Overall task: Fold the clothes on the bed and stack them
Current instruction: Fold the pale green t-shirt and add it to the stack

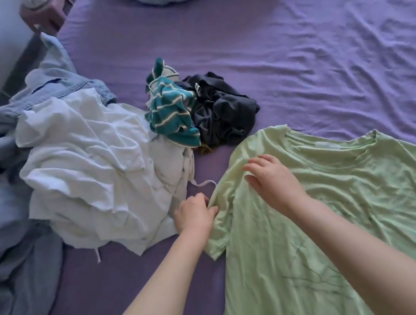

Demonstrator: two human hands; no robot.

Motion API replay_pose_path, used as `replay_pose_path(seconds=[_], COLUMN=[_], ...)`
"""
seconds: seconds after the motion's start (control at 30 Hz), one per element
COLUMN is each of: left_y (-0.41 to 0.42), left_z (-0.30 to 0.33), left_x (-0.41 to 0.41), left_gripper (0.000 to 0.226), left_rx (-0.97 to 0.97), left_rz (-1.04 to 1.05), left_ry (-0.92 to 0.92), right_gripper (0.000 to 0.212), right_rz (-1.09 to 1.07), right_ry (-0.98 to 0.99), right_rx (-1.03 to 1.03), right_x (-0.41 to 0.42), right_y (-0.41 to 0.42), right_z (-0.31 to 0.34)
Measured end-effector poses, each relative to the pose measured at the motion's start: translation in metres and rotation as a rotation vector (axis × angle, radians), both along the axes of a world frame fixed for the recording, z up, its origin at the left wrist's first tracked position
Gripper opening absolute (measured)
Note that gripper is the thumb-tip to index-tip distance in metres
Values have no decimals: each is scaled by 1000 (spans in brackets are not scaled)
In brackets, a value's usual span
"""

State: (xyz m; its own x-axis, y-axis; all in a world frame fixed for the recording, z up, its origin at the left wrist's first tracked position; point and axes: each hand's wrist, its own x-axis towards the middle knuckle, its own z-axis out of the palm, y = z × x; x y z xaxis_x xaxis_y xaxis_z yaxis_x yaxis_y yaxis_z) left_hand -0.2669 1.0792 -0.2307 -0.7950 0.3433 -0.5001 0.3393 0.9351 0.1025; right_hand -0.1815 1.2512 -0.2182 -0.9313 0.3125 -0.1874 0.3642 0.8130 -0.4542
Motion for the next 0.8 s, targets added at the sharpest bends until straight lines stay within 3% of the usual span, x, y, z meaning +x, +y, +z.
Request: replay_pose_path(seconds=[0.2,0.3,0.4,0.53,0.67,0.8], left_y=[-7,-7,-9,-8,-5,-8], left_z=[29,50,61,62,54,33], left_x=[-26,-49,-72,-93,-94,-79], left_gripper=[16,13,18,20,15,25], left_rx=[502,627,549,242,16,60], left_rz=[232,215,61,-218,-385,-526], left_ry=[-78,44,224,488,720,796], right_gripper=[33,41,52,68,69,71], right_rz=[-9,-152,-279,-191,-159,-98], right_ry=[88,100,74,-221,-299,-348], right_rx=[11,7,1,0,72,167], right_x=[-45,-39,-29,-30,-52,-48], right_y=[-8,-18,-39,-61,-63,-60], right_z=[0,2,-1,-26,-46,-49])
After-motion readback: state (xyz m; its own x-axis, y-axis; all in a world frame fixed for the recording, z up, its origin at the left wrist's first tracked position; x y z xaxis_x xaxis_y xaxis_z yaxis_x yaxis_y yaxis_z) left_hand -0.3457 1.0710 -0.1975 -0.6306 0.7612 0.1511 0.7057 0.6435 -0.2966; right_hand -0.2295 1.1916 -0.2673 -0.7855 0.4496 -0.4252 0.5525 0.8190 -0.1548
